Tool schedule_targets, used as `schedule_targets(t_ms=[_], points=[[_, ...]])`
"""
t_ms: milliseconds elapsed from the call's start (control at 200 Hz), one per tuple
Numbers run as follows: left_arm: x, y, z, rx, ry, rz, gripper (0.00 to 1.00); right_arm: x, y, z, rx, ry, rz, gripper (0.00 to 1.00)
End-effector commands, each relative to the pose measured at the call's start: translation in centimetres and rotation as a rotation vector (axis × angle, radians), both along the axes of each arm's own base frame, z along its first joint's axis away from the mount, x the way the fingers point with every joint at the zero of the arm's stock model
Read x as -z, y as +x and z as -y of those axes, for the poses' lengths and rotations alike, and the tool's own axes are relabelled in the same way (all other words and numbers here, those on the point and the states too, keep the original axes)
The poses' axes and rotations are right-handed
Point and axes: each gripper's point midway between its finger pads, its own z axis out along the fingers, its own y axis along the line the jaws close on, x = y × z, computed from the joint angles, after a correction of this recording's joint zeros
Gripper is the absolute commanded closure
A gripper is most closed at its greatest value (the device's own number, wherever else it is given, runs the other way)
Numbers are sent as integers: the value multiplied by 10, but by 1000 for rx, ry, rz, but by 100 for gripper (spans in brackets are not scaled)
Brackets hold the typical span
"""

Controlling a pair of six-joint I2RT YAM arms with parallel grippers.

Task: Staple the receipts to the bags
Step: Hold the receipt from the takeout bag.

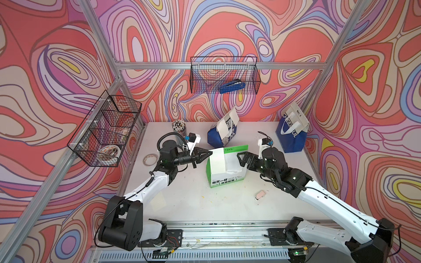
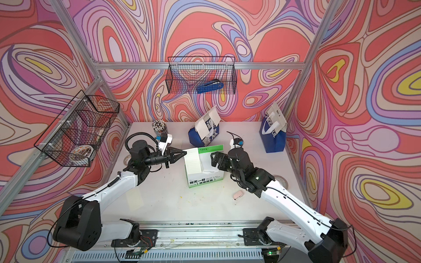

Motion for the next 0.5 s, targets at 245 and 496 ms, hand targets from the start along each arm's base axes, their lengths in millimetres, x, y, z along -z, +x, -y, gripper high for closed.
schedule_targets(t_ms=[245,496], points=[[5,1,-3,-64,43,55,100,147,-53,110,476,47,-782,13],[10,-1,-2,-81,84,58,100,185,-69,92,450,88,-978,22]])
